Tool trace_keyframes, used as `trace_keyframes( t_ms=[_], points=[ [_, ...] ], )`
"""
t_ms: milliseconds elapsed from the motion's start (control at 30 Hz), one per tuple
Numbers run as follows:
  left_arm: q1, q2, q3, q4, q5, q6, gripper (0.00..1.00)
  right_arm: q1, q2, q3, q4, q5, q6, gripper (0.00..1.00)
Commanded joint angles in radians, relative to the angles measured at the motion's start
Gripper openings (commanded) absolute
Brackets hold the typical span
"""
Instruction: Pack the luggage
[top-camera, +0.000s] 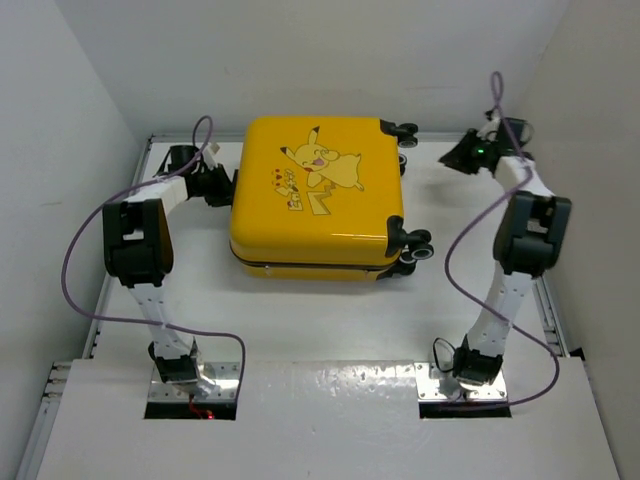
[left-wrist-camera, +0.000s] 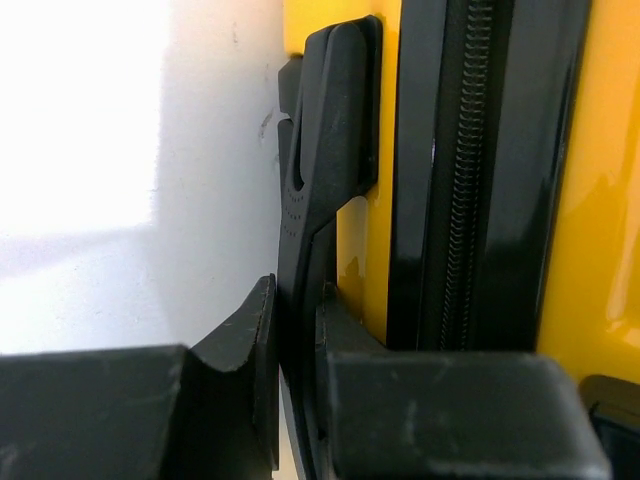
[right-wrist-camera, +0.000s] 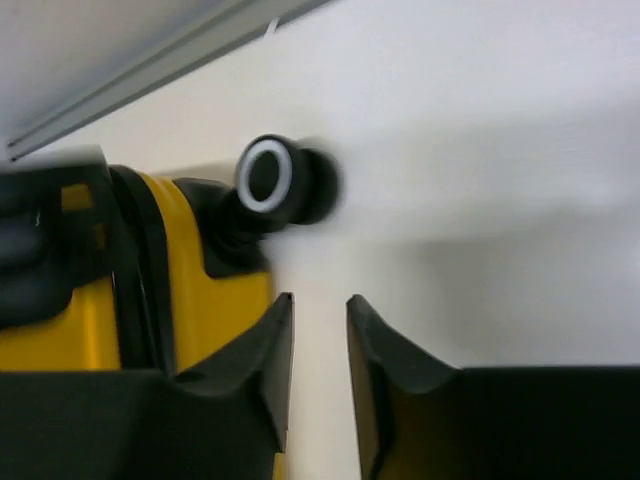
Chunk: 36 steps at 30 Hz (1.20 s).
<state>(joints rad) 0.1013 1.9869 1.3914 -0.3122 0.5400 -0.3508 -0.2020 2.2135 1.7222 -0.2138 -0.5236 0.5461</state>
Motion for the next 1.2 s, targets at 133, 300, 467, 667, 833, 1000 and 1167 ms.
trace_keyframes(
  t_ms=[133,300,467,667,833,1000,1167],
  points=[
    [0.066,0.085,-0.069,-0.153,-0.058,-0.062,0.00,-0.139,-0.570,-0.372,-0.059,-0.125,-0.495,0.01],
    [0.077,0.095,-0.069,-0.096,0.021,-0.097,0.00,-0.042,-0.997,-0.635,-0.324,-0.268,-0.939,0.00],
    [0.121,0.085,-0.091,-0.028,0.060,-0.168,0.00,-0.025,-1.316,-0.816,-0.565,-0.372,-1.254,0.00],
    [0.130,0.055,-0.130,0.008,0.072,-0.177,0.00,0.051,-1.341,-0.825,-0.843,-0.604,-1.736,0.00],
    [0.130,0.055,-0.154,0.009,0.072,-0.177,0.00,0.272,-1.326,-0.999,-0.668,-0.537,-1.917,0.00],
    [0.130,0.033,-0.187,0.041,0.072,-0.198,0.00,0.520,-1.181,-0.993,-0.604,-0.353,-1.942,0.00],
    [0.130,0.033,-0.196,0.059,0.072,-0.198,0.00,0.807,-1.209,-1.283,-0.057,0.030,-1.729,0.00]
  ],
)
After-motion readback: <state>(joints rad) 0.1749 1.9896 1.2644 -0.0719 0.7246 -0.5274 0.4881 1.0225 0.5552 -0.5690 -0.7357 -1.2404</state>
